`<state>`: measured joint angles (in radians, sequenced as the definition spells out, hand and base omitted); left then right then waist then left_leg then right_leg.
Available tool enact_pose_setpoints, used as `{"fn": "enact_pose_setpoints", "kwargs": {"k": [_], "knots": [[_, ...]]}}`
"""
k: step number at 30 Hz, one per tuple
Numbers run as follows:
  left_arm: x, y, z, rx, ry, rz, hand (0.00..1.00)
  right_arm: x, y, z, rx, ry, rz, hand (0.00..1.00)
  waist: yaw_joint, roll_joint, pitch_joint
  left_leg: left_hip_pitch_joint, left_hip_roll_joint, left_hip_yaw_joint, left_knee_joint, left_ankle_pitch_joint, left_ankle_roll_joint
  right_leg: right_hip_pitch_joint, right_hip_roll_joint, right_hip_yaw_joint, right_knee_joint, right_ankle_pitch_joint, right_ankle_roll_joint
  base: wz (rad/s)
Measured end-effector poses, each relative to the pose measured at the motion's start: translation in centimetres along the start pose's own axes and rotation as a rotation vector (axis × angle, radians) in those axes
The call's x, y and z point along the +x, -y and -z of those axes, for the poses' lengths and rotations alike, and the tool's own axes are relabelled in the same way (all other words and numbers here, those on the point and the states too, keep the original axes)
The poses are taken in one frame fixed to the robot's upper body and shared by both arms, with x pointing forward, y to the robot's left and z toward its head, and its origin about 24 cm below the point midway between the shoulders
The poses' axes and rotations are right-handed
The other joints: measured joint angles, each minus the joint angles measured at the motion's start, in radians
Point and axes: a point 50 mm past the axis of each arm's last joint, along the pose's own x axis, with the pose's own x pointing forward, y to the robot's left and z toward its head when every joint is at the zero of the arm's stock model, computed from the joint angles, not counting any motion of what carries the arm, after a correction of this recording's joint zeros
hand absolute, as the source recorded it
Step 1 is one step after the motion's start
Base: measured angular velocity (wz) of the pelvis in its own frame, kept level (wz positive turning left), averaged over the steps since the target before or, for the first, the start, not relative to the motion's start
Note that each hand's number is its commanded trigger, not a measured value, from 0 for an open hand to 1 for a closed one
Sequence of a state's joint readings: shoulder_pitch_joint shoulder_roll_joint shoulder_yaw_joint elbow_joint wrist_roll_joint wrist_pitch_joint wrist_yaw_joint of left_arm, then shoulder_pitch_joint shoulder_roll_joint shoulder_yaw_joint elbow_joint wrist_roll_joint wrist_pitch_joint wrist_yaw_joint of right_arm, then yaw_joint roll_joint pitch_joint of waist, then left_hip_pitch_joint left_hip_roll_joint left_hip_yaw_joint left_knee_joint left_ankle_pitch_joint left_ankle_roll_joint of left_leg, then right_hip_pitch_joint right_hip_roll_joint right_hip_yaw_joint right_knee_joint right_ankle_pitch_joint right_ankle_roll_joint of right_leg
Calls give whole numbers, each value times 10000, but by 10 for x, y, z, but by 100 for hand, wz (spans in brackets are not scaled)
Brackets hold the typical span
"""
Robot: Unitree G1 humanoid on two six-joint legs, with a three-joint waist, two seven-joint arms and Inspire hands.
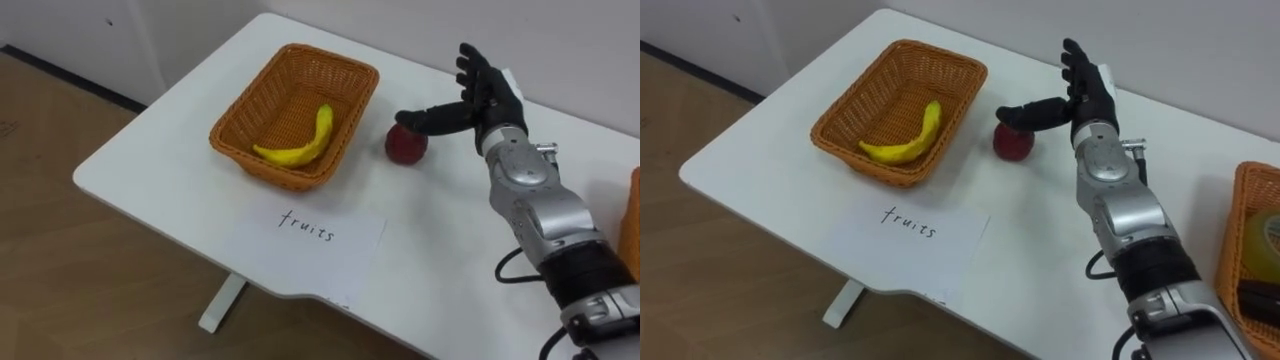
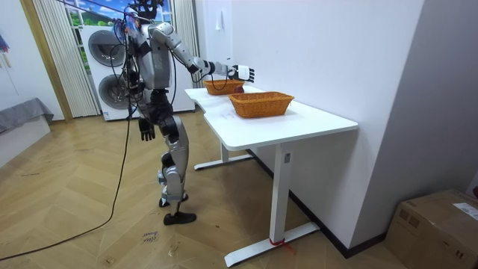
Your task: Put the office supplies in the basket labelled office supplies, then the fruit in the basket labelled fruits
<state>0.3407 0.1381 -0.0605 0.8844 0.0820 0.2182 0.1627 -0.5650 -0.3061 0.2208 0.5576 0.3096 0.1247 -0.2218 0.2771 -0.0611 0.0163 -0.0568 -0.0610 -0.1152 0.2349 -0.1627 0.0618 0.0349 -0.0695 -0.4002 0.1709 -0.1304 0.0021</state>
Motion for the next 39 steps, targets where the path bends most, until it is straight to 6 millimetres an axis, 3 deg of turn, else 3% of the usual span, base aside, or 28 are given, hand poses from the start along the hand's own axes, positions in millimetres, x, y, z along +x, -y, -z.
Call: {"fn": "enact_pose_setpoints", "kwargs": {"k": [4, 13, 20, 39], "knots": [[0, -2, 0, 23, 6, 13, 0, 0, -2, 0, -51, 4, -233, 0, 4, -44, 82, -71, -7, -18, 23, -2, 2, -21, -3, -42, -6, -1, 1, 1], [0, -2, -1, 19, 108, 119, 0, -1, -8, 7, -612, -158, -585, 0, 57, -67, 48, -114, -2, -36, 32, 6, 7, -55, -1, -130, -6, -2, 4, 1], [0, -3, -1, 28, 91, 104, 0, -1, -8, 7, -789, -136, -667, 0, 55, -159, -35, -173, 2, -38, 26, 11, 10, -75, 3, -139, -7, -1, 5, 0], [1, -4, 0, -34, 66, 103, 0, -1, -7, 12, -821, -355, -742, 0, 55, -178, -25, -163, 2, -42, 23, 17, 11, -59, -1, -148, -5, -1, 5, 0]]}}
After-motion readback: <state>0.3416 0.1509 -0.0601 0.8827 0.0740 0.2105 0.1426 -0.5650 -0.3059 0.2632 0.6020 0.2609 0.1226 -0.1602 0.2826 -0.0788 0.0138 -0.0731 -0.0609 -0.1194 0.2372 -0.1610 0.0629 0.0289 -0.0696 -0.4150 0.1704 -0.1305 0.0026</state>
